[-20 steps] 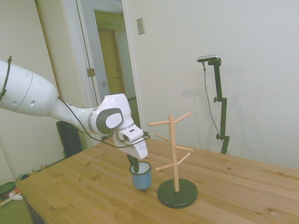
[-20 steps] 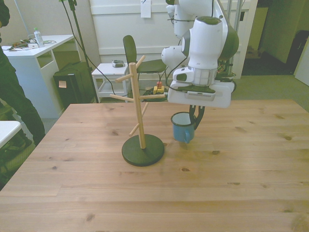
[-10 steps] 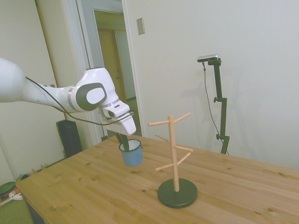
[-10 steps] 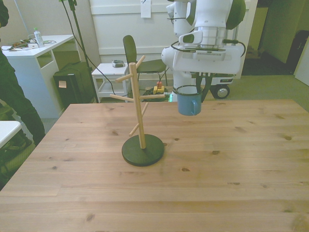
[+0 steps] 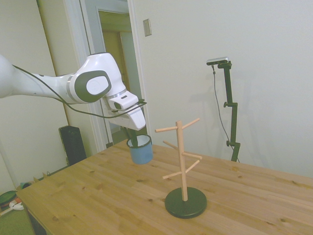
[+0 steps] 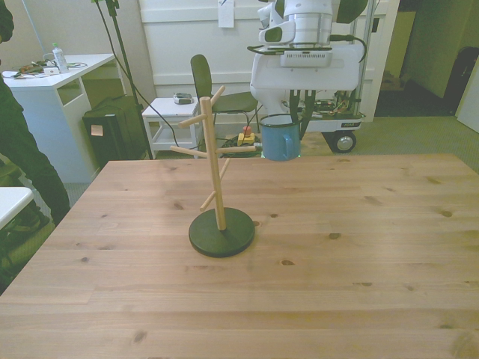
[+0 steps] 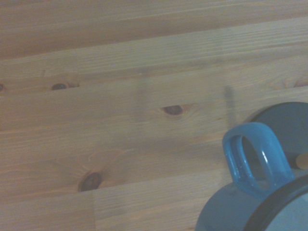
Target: Hang the mug
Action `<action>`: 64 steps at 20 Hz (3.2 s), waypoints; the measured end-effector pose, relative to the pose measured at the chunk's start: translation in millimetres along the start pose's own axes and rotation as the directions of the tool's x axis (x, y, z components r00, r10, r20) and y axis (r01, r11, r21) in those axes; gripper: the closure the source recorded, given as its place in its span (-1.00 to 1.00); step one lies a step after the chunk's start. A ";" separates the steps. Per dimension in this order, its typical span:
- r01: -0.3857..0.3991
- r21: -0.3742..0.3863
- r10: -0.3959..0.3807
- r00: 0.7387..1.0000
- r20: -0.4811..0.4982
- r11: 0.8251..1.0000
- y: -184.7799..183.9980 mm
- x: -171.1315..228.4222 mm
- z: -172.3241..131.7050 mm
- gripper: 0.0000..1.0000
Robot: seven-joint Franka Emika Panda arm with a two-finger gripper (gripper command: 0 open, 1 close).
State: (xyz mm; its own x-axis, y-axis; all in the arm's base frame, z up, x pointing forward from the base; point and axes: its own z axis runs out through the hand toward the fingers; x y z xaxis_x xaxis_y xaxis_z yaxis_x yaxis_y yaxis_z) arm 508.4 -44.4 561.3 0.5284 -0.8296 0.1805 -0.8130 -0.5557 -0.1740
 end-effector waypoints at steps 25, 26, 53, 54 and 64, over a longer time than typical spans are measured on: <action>-0.037 0.006 0.037 0.999 0.021 0.999 -3.9 41.6 3.9 1.00; -0.040 0.007 0.040 0.999 0.021 0.999 -2.0 43.7 4.0 1.00; -0.190 -0.011 0.190 0.982 0.002 0.982 11.4 67.9 4.1 1.00; -0.200 -0.018 0.200 0.980 0.001 0.980 11.9 67.8 3.8 1.00; -0.253 -0.078 0.253 0.967 -0.011 0.964 20.7 72.5 0.9 1.00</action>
State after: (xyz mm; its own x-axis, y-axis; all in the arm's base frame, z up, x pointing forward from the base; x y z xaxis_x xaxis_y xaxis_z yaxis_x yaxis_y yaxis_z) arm 530.1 -116.0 570.0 0.3025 -0.9427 0.1407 -0.9368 -0.3213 -0.1385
